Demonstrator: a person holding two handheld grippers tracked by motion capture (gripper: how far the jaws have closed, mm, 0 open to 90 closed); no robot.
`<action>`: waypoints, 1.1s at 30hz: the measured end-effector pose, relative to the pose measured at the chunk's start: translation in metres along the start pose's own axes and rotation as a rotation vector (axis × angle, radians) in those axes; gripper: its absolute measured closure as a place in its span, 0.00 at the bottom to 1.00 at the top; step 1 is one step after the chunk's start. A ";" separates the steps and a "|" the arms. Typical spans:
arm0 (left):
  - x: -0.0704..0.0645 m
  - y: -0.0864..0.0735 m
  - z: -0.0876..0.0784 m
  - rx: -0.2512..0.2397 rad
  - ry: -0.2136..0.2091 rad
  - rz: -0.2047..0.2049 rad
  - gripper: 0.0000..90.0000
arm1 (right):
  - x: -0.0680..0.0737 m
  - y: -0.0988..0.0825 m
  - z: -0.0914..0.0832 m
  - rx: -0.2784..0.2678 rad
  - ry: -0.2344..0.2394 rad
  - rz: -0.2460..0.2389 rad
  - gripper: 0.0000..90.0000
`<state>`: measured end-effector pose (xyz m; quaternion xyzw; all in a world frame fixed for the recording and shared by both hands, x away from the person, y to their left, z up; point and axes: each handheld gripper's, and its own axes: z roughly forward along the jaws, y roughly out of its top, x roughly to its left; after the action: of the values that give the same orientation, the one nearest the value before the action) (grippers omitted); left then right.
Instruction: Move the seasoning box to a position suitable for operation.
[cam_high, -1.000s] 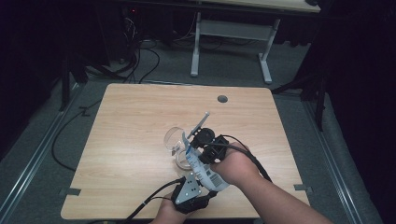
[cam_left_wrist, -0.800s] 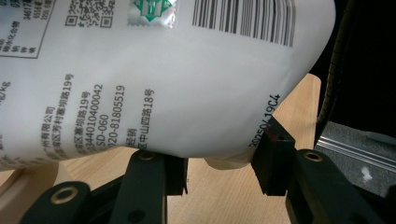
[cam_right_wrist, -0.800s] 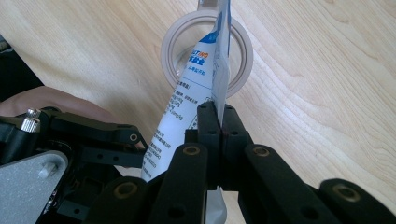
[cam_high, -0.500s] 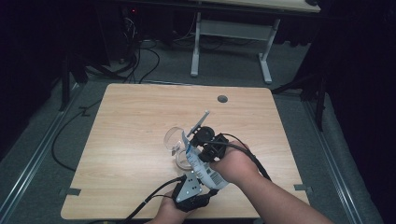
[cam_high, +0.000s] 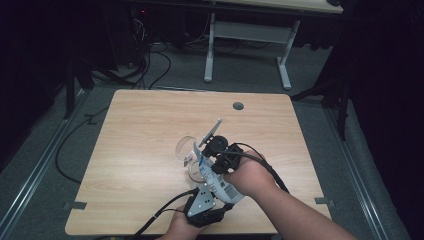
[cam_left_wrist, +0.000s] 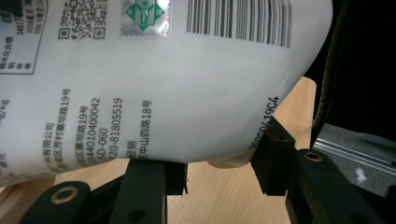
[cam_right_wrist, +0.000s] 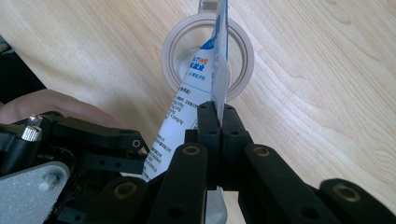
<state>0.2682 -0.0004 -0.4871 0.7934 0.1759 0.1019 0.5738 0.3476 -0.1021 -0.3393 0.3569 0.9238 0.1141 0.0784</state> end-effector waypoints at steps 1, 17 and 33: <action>0.000 0.000 0.000 -0.002 -0.002 -0.003 0.68 | 0.000 0.000 0.000 0.000 0.000 0.000 1.00; 0.001 0.001 -0.001 -0.008 -0.011 -0.009 0.68 | 0.000 0.000 -0.002 -0.006 0.003 0.006 1.00; 0.004 0.002 0.000 -0.011 -0.014 -0.021 0.68 | -0.002 0.004 0.000 -0.007 -0.002 0.003 1.00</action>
<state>0.2726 0.0009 -0.4850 0.7891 0.1796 0.0915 0.5802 0.3511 -0.1006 -0.3385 0.3579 0.9229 0.1172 0.0804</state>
